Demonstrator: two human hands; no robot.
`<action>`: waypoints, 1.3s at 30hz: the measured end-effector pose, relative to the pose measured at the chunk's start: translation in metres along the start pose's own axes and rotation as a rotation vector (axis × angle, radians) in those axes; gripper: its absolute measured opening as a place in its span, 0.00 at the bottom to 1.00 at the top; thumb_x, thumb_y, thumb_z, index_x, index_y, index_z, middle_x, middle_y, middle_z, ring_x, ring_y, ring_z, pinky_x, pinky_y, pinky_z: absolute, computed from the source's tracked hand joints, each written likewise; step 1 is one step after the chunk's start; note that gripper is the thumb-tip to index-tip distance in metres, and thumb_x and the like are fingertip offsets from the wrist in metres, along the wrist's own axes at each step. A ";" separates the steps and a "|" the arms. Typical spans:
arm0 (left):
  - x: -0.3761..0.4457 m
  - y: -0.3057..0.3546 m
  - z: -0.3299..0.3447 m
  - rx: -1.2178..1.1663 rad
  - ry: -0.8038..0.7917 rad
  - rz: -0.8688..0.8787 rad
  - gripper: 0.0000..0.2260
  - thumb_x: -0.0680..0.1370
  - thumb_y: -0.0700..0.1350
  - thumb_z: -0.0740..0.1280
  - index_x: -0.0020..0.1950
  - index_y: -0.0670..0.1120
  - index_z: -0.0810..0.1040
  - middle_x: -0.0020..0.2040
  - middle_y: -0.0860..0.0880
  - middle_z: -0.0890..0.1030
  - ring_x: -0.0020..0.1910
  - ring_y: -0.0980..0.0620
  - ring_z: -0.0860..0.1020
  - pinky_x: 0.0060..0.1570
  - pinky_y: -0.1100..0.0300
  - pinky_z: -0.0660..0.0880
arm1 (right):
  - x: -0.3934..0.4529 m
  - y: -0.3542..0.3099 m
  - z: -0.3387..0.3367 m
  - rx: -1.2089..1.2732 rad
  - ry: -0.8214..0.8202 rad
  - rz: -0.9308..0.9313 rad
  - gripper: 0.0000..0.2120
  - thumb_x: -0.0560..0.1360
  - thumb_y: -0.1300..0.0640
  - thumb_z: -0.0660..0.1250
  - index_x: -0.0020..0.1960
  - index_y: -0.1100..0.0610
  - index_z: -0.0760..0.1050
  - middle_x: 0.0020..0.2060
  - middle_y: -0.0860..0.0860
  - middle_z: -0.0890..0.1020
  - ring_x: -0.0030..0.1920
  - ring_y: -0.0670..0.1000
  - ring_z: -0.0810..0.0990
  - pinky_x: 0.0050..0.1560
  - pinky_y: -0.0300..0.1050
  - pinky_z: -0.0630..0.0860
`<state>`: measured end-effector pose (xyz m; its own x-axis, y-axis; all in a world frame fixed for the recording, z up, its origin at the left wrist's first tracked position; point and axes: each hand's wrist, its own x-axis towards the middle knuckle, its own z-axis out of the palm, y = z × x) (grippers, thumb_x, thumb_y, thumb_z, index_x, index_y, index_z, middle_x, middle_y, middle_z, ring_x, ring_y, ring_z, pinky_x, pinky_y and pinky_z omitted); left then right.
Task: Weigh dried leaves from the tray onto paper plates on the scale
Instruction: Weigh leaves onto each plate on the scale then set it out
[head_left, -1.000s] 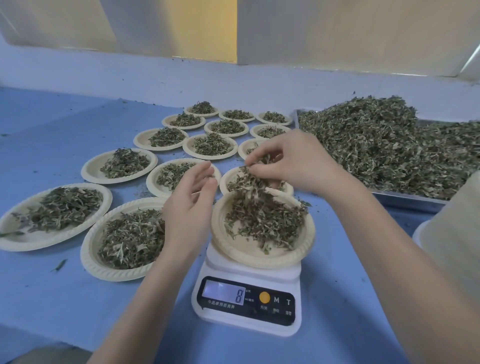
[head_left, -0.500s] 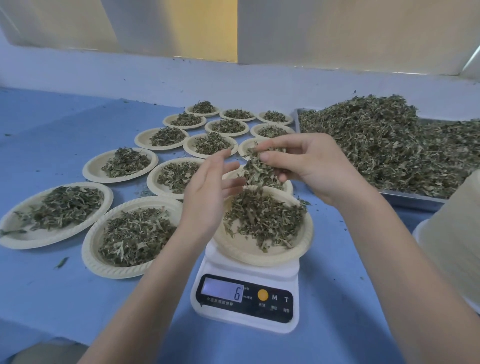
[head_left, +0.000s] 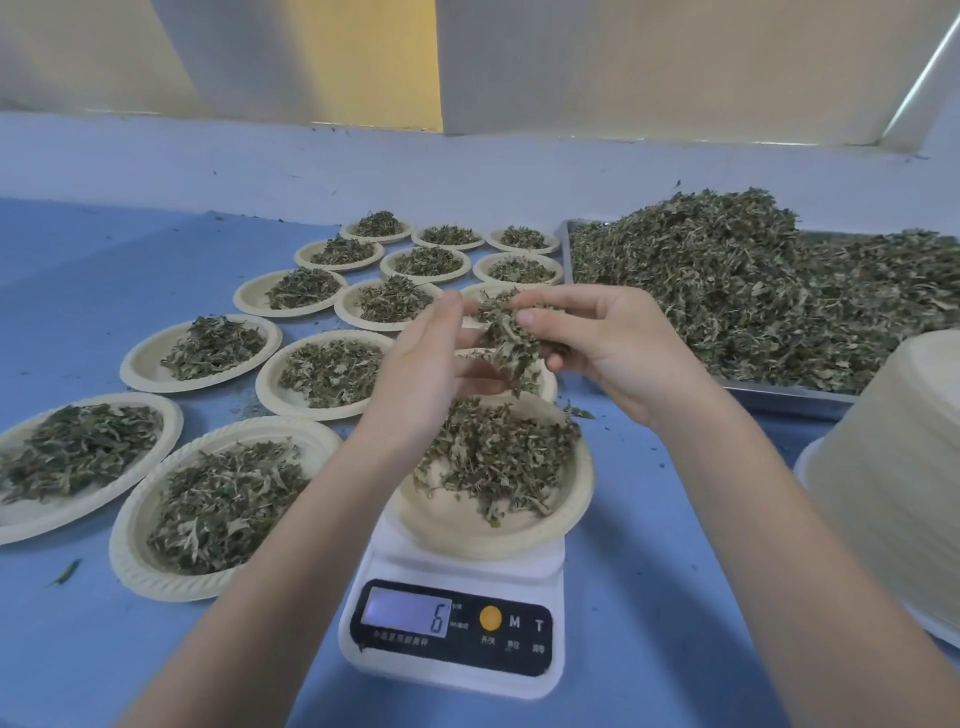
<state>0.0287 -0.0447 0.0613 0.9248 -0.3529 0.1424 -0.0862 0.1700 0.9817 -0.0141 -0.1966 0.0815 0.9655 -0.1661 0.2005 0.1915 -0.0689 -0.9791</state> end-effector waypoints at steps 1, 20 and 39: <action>0.002 0.001 0.002 0.034 -0.019 -0.001 0.15 0.83 0.53 0.53 0.56 0.48 0.76 0.51 0.41 0.81 0.38 0.48 0.82 0.43 0.51 0.81 | -0.001 -0.001 -0.003 -0.006 -0.008 0.003 0.06 0.72 0.65 0.71 0.44 0.56 0.83 0.30 0.50 0.80 0.25 0.44 0.74 0.29 0.33 0.74; -0.003 0.002 -0.022 0.200 0.068 0.077 0.15 0.82 0.51 0.55 0.49 0.50 0.81 0.43 0.51 0.85 0.46 0.54 0.82 0.49 0.60 0.75 | -0.003 -0.007 0.025 -0.385 -0.142 -0.113 0.05 0.73 0.64 0.72 0.46 0.56 0.83 0.25 0.50 0.79 0.23 0.44 0.75 0.26 0.31 0.70; -0.024 -0.002 -0.032 0.245 0.053 0.098 0.13 0.81 0.42 0.57 0.46 0.50 0.81 0.39 0.52 0.82 0.41 0.56 0.80 0.45 0.62 0.75 | -0.009 0.009 0.036 -0.342 -0.145 -0.143 0.07 0.72 0.64 0.72 0.45 0.52 0.83 0.27 0.50 0.81 0.27 0.48 0.78 0.34 0.37 0.76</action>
<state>0.0185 -0.0071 0.0521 0.9251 -0.2961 0.2378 -0.2576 -0.0290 0.9658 -0.0150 -0.1605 0.0696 0.9529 0.0078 0.3032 0.2797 -0.4088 -0.8687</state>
